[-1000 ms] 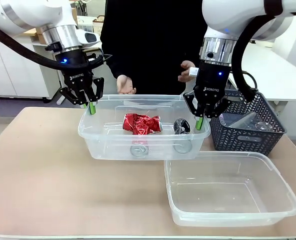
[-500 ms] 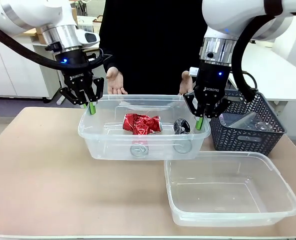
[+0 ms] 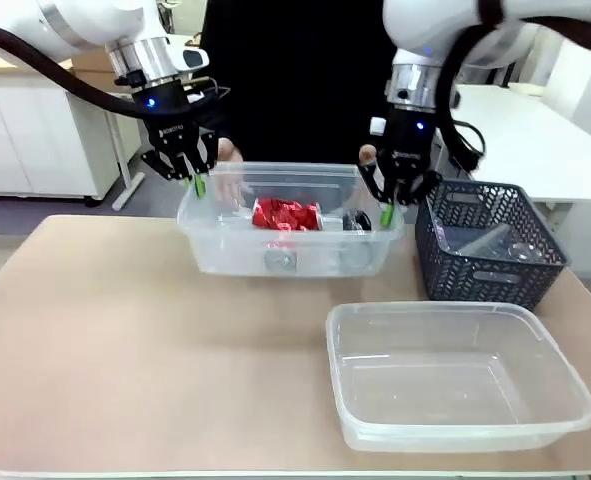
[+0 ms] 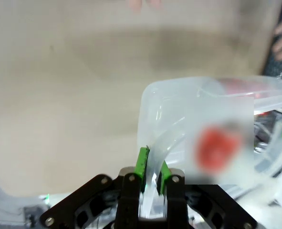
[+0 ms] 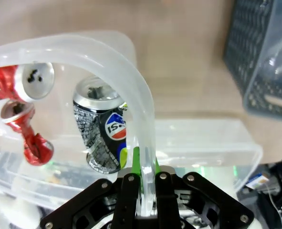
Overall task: Sort the waste into each basket.
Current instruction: Offer the picked Organizing box to the human, then release the Organizing box you were holding.
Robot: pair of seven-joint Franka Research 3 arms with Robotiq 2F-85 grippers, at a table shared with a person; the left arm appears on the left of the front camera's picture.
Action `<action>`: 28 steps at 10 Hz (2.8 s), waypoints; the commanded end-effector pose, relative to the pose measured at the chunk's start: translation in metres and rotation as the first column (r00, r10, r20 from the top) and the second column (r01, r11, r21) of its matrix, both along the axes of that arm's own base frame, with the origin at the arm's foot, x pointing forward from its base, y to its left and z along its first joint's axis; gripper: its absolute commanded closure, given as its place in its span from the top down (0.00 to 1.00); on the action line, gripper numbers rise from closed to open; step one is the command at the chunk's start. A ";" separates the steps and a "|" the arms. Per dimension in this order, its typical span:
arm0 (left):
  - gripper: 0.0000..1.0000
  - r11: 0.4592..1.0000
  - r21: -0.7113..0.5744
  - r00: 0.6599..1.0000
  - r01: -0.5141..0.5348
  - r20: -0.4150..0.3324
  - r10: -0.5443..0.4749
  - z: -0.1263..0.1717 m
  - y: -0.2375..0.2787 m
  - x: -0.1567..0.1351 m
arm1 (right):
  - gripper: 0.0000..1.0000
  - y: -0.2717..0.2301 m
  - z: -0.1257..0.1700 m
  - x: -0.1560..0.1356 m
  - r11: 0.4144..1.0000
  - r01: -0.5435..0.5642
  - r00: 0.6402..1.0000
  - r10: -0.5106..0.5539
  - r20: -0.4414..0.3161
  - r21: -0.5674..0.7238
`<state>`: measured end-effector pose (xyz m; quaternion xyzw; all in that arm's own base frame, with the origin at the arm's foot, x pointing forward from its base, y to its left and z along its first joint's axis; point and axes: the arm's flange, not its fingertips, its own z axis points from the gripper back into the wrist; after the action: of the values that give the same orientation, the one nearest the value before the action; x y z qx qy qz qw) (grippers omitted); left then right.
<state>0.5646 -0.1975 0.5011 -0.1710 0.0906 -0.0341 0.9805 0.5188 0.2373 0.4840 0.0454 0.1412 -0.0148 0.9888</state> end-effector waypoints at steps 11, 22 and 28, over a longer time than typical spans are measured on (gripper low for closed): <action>0.09 1.000 0.001 1.000 -0.006 -0.006 0.006 -0.009 -0.001 0.021 | 0.06 0.001 -0.010 0.025 1.000 0.000 1.000 0.000 -0.029 -0.001; 1.00 0.991 -0.085 0.941 -0.102 0.315 0.124 0.048 0.020 -0.031 | 1.00 -0.061 0.040 -0.032 0.942 0.083 0.820 -0.250 0.514 0.325; 0.98 0.991 -0.065 0.946 -0.117 0.295 0.131 0.060 0.017 -0.022 | 1.00 -0.061 0.055 -0.023 0.947 0.127 0.821 -0.268 0.504 0.296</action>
<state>0.5425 -0.1825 0.5588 -0.1984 -0.0731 -0.0016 0.9774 0.4914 0.1763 0.5320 0.1889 -0.1519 -0.0827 0.9666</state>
